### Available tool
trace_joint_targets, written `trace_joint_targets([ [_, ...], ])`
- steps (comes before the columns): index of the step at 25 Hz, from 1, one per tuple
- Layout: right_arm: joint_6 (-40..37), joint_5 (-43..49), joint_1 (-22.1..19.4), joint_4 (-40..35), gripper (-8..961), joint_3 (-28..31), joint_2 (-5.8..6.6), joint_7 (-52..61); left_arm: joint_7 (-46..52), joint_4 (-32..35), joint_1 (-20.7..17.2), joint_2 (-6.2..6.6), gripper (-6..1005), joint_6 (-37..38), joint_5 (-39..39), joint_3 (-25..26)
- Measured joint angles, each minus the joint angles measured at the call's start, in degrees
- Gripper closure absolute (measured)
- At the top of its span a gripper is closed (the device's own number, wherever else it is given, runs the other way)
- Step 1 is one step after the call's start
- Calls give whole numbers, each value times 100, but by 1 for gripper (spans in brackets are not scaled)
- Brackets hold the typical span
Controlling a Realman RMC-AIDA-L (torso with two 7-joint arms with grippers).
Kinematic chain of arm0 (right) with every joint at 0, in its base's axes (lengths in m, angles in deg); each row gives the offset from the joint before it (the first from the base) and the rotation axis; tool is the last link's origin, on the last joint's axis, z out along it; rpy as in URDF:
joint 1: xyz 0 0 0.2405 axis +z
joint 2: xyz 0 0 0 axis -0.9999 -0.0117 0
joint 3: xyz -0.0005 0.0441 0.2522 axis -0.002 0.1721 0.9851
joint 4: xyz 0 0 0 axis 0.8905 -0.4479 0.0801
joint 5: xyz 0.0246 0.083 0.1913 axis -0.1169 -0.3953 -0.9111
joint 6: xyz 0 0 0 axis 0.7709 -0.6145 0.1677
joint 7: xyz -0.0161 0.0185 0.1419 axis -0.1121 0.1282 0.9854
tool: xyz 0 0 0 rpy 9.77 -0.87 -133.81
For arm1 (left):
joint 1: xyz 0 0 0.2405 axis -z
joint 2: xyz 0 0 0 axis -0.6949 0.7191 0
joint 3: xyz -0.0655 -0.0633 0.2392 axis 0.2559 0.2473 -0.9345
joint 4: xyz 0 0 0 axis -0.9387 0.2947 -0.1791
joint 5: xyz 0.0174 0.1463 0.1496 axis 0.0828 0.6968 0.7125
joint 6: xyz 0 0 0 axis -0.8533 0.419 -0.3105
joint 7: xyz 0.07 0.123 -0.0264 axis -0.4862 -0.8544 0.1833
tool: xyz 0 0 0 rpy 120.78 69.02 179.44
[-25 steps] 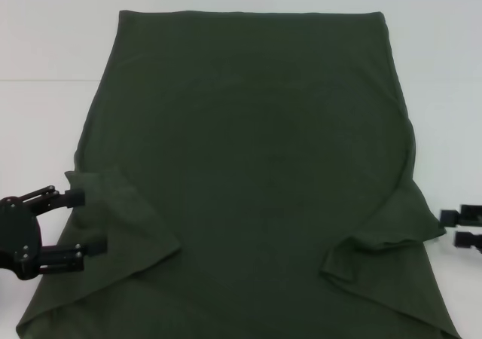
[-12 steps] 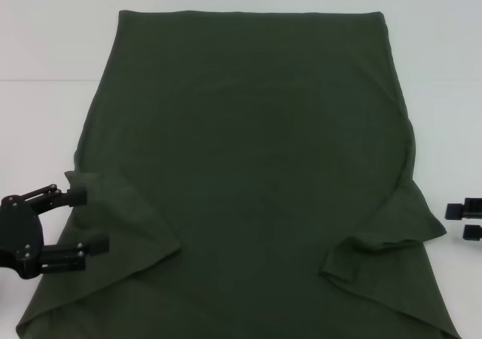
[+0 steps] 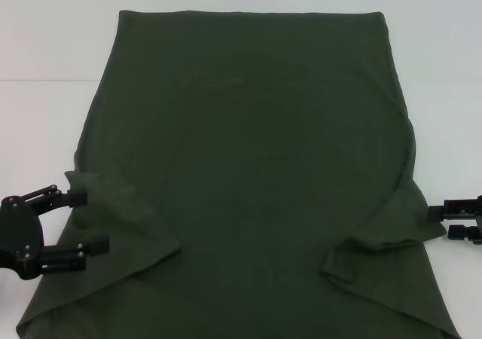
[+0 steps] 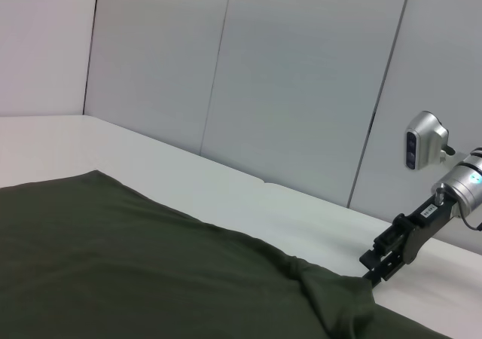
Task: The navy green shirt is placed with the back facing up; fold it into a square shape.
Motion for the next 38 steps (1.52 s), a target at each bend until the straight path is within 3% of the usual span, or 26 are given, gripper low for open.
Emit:
trace_joint_targets([
  [11, 189, 10, 135, -38, 260, -256, -105, -40, 4, 3, 7, -4, 51, 18, 3, -30],
  [16, 339, 73, 146, -269, 454, -413, -257, -72, -12, 5, -11, 27, 51, 26, 3, -12],
  [27, 254, 57, 206, -317, 907, -408, -218, -79, -14, 15, -45, 16, 51, 22, 4, -6],
  [38, -63, -305, 333, -554, 909, -295, -239, -36, -36, 1, -74, 6, 52, -8, -3, 12],
])
